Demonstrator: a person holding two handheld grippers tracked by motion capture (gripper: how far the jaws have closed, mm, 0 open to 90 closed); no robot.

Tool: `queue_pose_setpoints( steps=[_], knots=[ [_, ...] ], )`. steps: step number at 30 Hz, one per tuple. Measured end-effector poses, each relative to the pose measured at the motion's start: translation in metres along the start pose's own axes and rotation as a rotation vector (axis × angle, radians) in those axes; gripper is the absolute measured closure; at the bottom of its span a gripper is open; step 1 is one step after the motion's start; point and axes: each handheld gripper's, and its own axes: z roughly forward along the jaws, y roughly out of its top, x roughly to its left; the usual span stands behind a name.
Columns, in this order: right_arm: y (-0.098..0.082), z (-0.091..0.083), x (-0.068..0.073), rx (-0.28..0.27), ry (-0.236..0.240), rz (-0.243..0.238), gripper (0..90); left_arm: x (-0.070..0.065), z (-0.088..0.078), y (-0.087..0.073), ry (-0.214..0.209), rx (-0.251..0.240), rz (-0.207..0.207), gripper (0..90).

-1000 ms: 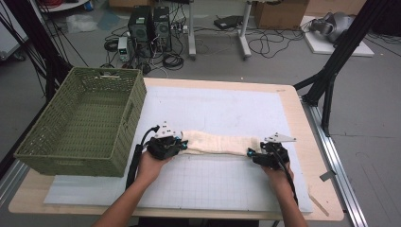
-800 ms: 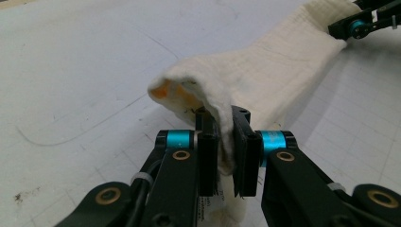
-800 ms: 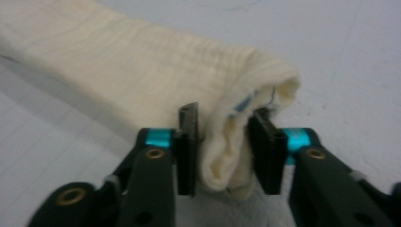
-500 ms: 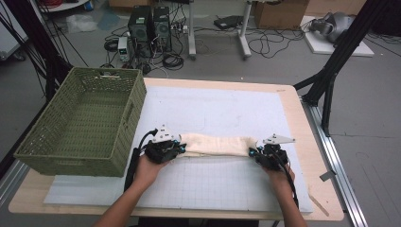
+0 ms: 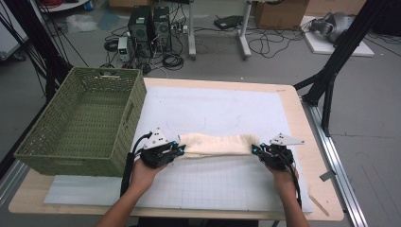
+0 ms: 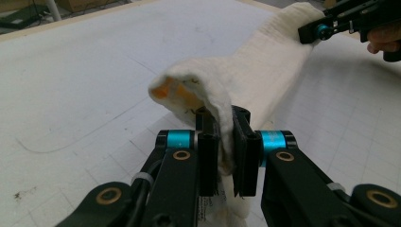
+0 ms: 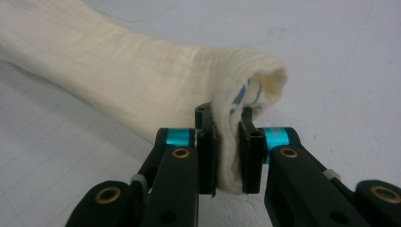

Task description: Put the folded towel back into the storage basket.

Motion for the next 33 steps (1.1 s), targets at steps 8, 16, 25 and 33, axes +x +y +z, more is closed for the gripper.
queue_pose_setpoints(
  steps=[8,16,25,33],
  knots=[
    [0.009,-0.009,0.002,-0.070,0.017,-0.049,80.4,-0.003,-0.013,0.002,-0.009,-0.048,0.027,82.3],
    [0.018,-0.010,0.003,-0.089,0.035,-0.075,80.4,-0.003,-0.024,0.005,-0.024,-0.080,0.039,82.4],
    [0.049,0.001,0.001,-0.087,0.025,-0.101,80.4,-0.001,-0.037,0.016,-0.018,-0.128,0.049,82.5],
    [0.071,0.010,-0.002,-0.112,0.045,-0.092,80.4,0.004,-0.047,0.020,0.000,-0.155,0.045,82.6]
  ],
)
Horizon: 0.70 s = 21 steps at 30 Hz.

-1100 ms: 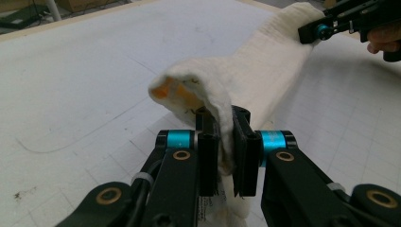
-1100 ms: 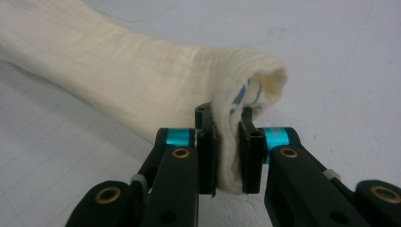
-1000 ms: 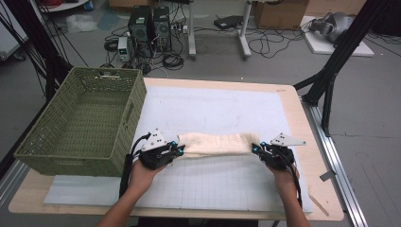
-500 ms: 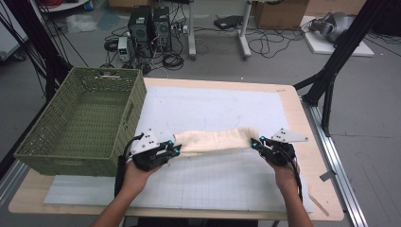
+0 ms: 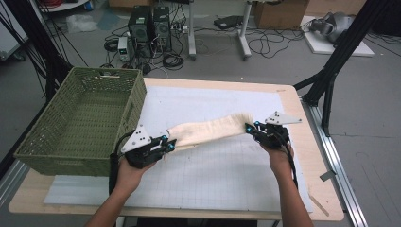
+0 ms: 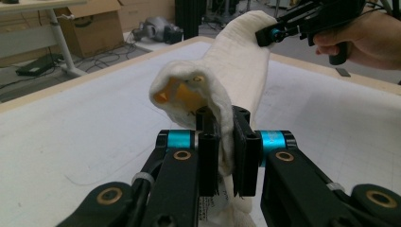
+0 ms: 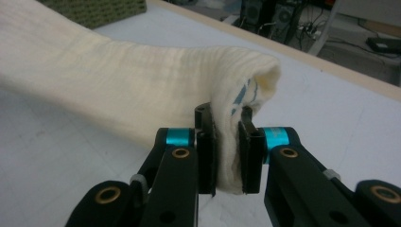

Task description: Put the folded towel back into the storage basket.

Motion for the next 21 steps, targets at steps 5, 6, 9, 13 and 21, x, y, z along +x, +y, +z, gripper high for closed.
queue_pose_setpoints(
  steps=[5,6,9,13,21],
  knots=[
    [0.015,0.009,0.000,-0.024,0.005,-0.001,80.4,0.002,-0.007,0.003,0.011,-0.018,-0.002,82.6],
    [0.018,0.010,0.000,-0.026,0.004,-0.002,80.4,0.003,-0.008,0.003,0.015,-0.021,-0.002,82.6],
    [0.028,0.014,0.000,-0.047,0.011,-0.004,80.4,0.004,-0.013,0.005,0.022,-0.038,-0.009,82.6],
    [0.044,0.020,0.001,-0.080,0.022,-0.012,80.5,0.007,-0.019,0.011,0.033,-0.065,-0.012,82.6],
    [0.071,0.033,0.005,-0.128,0.050,-0.027,80.4,0.012,-0.037,0.021,0.062,-0.107,0.001,82.6]
  ],
)
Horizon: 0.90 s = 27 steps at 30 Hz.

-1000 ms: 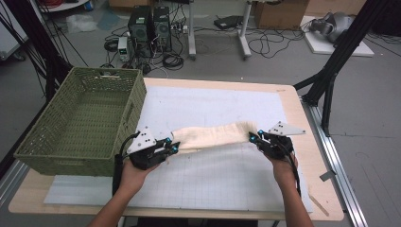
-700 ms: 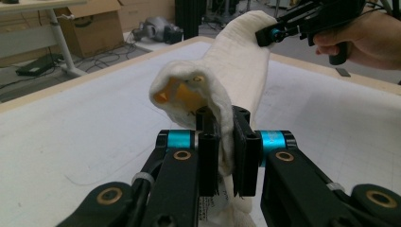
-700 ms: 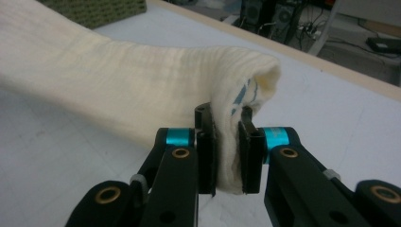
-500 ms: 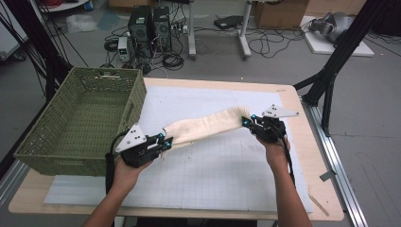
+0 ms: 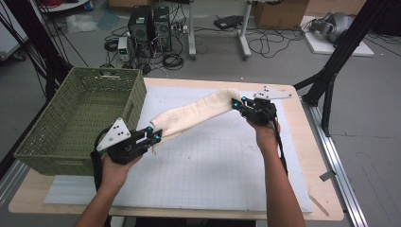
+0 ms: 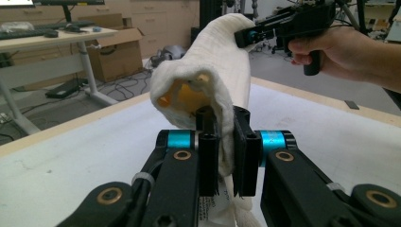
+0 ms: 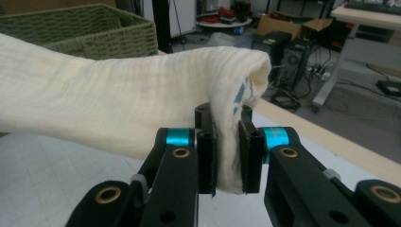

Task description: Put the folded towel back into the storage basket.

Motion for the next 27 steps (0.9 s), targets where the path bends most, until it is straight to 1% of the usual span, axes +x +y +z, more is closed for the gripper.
queue_pose_setpoints(
  steps=[3,5,6,7,8,10,13,14,15,16,17,23,24,25,27],
  knots=[
    [0.005,0.004,0.002,-0.005,0.009,-0.003,80.4,0.004,-0.008,0.003,0.018,-0.017,-0.004,82.6],
    [0.012,0.009,0.005,-0.023,0.021,-0.016,80.4,0.007,-0.014,0.005,0.029,-0.027,-0.007,82.6],
    [0.015,0.011,0.006,-0.023,0.027,-0.009,80.4,0.009,-0.016,0.006,0.032,-0.030,-0.006,82.6],
    [0.018,0.014,0.007,-0.019,0.029,-0.019,80.4,0.009,-0.018,0.007,0.035,-0.033,-0.007,82.6],
    [0.020,0.017,0.009,-0.020,0.029,-0.027,80.4,0.010,-0.019,0.007,0.038,-0.033,-0.004,82.6],
    [0.026,0.021,0.011,-0.019,0.032,-0.027,80.4,0.010,-0.023,0.009,0.046,-0.036,0.001,82.7],
    [0.037,0.032,0.013,-0.030,0.041,-0.032,80.4,0.010,-0.027,0.012,0.050,-0.041,0.007,82.6],
    [0.041,0.035,0.014,-0.034,0.043,-0.035,80.4,0.010,-0.029,0.013,0.058,-0.044,0.014,82.7],
    [0.041,0.035,0.014,-0.034,0.043,-0.035,80.4,0.010,-0.030,0.014,0.061,-0.044,0.016,82.7],
    [0.047,0.040,0.015,-0.041,0.048,-0.033,80.4,0.010,-0.032,0.015,0.066,-0.048,0.018,82.6],
    [0.047,0.040,0.015,-0.041,0.048,-0.033,80.4,0.011,-0.034,0.015,0.071,-0.050,0.018,82.6],
    [0.064,0.060,0.024,-0.038,0.065,-0.057,80.4,0.017,-0.047,0.016,0.105,-0.058,0.009,82.7],
    [0.068,0.067,0.028,-0.038,0.071,-0.062,80.4,0.018,-0.050,0.016,0.110,-0.062,0.009,82.7],
    [0.068,0.067,0.028,-0.038,0.071,-0.062,80.4,0.019,-0.052,0.016,0.118,-0.064,0.008,82.7],
    [0.073,0.075,0.032,-0.040,0.078,-0.068,80.3,0.021,-0.056,0.016,0.130,-0.067,0.007,82.7]
  ],
)
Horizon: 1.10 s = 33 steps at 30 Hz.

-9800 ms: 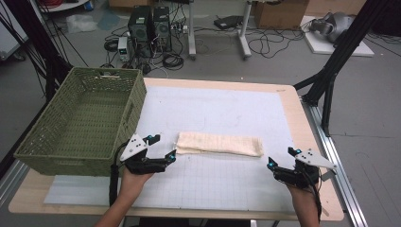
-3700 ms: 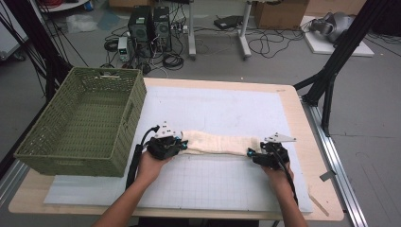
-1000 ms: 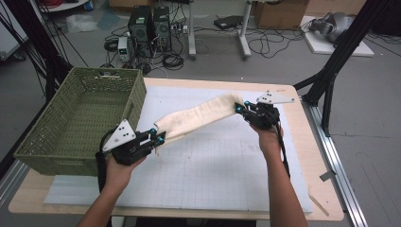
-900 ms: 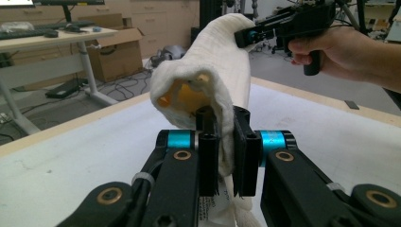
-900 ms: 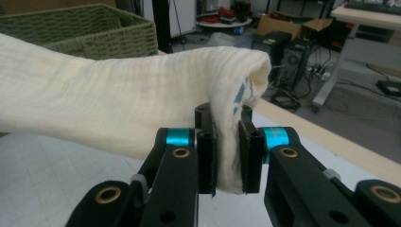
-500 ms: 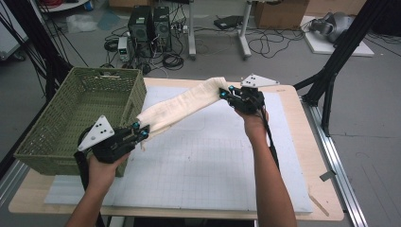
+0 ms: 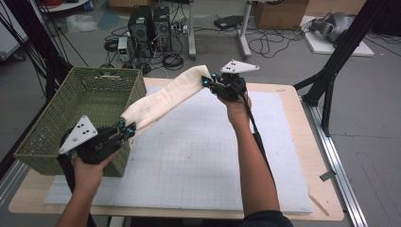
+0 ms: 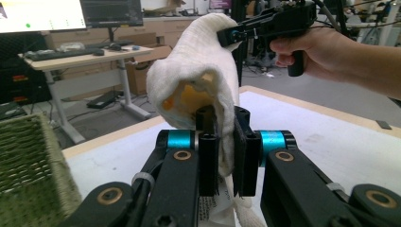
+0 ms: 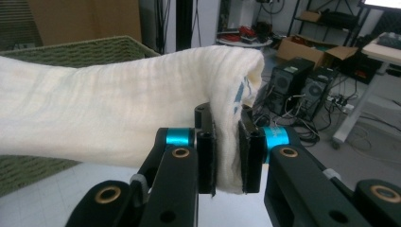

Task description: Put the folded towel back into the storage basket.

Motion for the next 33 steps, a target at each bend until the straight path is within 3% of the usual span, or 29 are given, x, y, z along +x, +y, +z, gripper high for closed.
queue_pose_setpoints(
  steps=[16,33],
  knots=[
    [0.036,0.058,0.022,-0.001,0.050,-0.048,80.4,0.013,-0.029,-0.001,0.079,-0.018,-0.026,82.7],
    [0.060,0.108,0.052,-0.007,0.102,-0.064,80.4,0.033,-0.064,-0.003,0.200,-0.012,-0.038,82.7]
  ],
)
